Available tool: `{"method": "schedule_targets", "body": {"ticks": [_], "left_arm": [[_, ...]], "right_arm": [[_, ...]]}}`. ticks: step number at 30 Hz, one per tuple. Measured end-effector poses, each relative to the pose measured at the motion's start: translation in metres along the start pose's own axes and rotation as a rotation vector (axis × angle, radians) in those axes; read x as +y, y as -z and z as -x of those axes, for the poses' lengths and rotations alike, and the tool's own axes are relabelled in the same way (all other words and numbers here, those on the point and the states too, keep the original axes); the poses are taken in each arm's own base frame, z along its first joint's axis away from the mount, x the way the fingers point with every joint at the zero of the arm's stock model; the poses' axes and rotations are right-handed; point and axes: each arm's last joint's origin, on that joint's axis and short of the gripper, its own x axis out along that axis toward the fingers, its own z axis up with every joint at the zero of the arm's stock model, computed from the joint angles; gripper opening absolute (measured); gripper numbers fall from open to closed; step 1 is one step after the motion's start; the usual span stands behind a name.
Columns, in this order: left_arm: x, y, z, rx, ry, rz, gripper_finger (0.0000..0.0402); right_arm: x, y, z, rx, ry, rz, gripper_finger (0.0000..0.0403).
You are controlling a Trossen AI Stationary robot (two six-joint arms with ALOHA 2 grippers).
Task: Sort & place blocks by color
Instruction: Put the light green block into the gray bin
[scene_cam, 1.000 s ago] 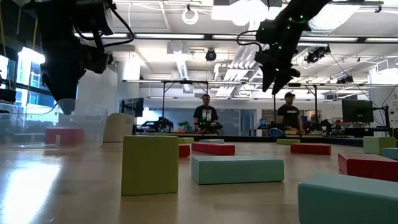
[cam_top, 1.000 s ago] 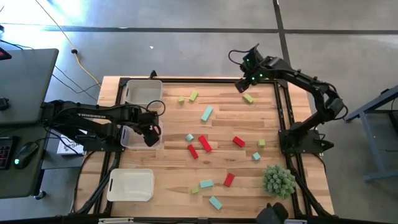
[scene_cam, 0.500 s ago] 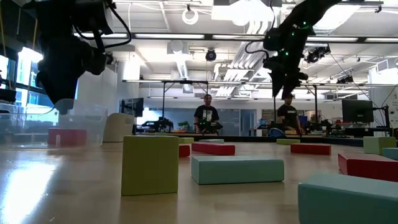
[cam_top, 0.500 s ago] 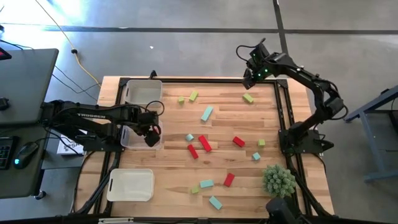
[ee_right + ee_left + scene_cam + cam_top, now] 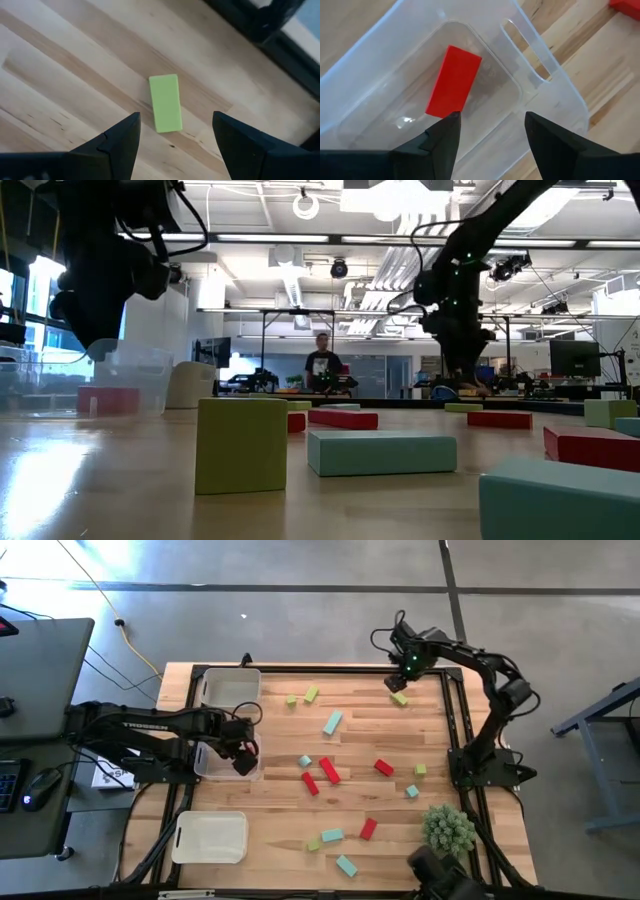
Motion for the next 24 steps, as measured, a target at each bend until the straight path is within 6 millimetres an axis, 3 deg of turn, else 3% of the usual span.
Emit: {"method": "schedule_targets", "body": {"ticks": [11,24], "left_arm": [[0.004,0.006,0.016,-0.068,0.077,0.046,0.0209],[0.008,0.013,0.038,-0.188,0.206,0.101,0.0209]], "right_arm": [[-0.001,-0.005,-0.033,0.108,-0.002,-0.004,0.0236],[-0.002,-0.005,-0.056,0.199,-0.003,0.029,0.0236]]}}
